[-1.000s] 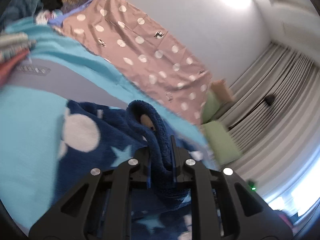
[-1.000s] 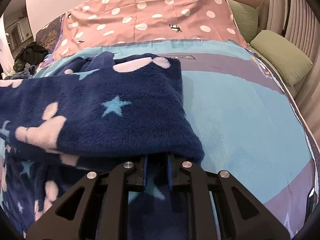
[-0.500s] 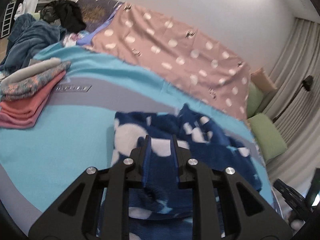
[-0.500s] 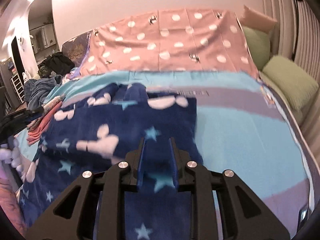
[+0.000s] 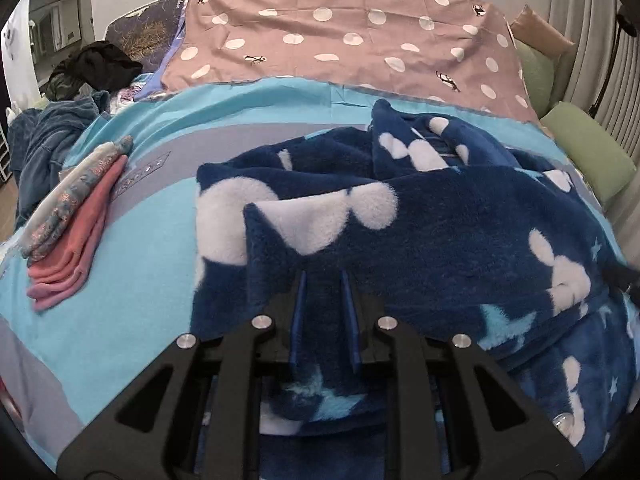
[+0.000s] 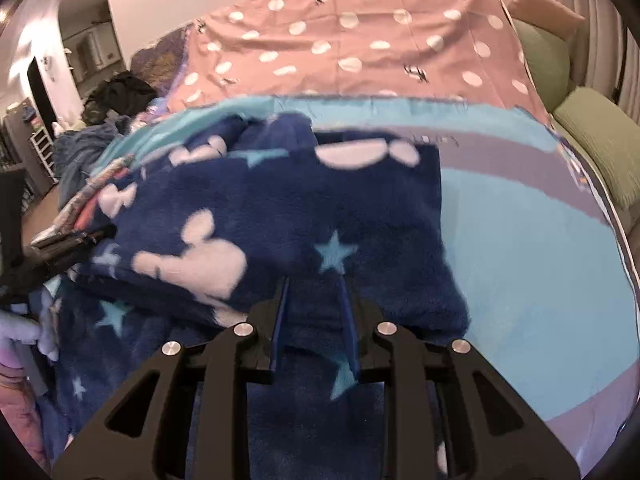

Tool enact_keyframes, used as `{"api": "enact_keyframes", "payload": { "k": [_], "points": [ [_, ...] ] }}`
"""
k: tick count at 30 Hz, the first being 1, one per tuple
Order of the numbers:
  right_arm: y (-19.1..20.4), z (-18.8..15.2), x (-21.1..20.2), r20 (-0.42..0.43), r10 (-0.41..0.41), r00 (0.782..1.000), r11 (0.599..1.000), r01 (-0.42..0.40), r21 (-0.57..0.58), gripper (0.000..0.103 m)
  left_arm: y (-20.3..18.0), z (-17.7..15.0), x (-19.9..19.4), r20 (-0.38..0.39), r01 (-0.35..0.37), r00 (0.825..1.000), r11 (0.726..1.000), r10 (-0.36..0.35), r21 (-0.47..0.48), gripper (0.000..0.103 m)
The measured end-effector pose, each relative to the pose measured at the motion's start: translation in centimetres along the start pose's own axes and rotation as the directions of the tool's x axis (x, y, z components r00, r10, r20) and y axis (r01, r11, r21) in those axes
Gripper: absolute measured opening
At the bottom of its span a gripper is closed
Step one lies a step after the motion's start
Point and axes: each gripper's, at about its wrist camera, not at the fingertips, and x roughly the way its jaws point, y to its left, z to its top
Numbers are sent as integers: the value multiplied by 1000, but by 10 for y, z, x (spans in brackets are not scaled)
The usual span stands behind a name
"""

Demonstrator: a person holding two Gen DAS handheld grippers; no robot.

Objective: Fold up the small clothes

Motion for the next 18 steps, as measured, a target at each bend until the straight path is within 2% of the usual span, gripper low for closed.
{"api": "enact_keyframes", "payload": {
  "k": [3,7,9,10,11,12,16,18],
  "points": [
    [-14,22,-1,28,-20,999,1000,20,15,29,7,1,0,-11,32,999,999,-32,-32,20],
    [-52,58,29,26,21,999,989,-25,148,29,-3,-2,8,-19,22,1000,1000,-23,-7,20],
    [-60,69,60,-38,12,999,989,-6,149,39,-4,-4,9,-21,20,1000,1000,-20,2,20],
    [-60,68,83,-123,-13,992,993,28,119,45,-5,-4,9,-22,24,999,1000,-24,3,20],
    [-58,62,103,-173,-43,984,996,56,72,45,-4,-4,10,-23,32,999,999,-32,1,20],
    [-52,56,105,-82,-70,994,997,71,4,46,-2,-4,11,-26,43,999,999,-43,-6,20],
    [-41,55,91,-66,-141,988,990,140,-13,45,2,-4,12,-30,67,997,997,-68,-22,20],
    [-40,50,69,-34,-156,987,988,157,14,45,2,-4,11,-26,70,997,997,-71,-24,20]
  ]
}}
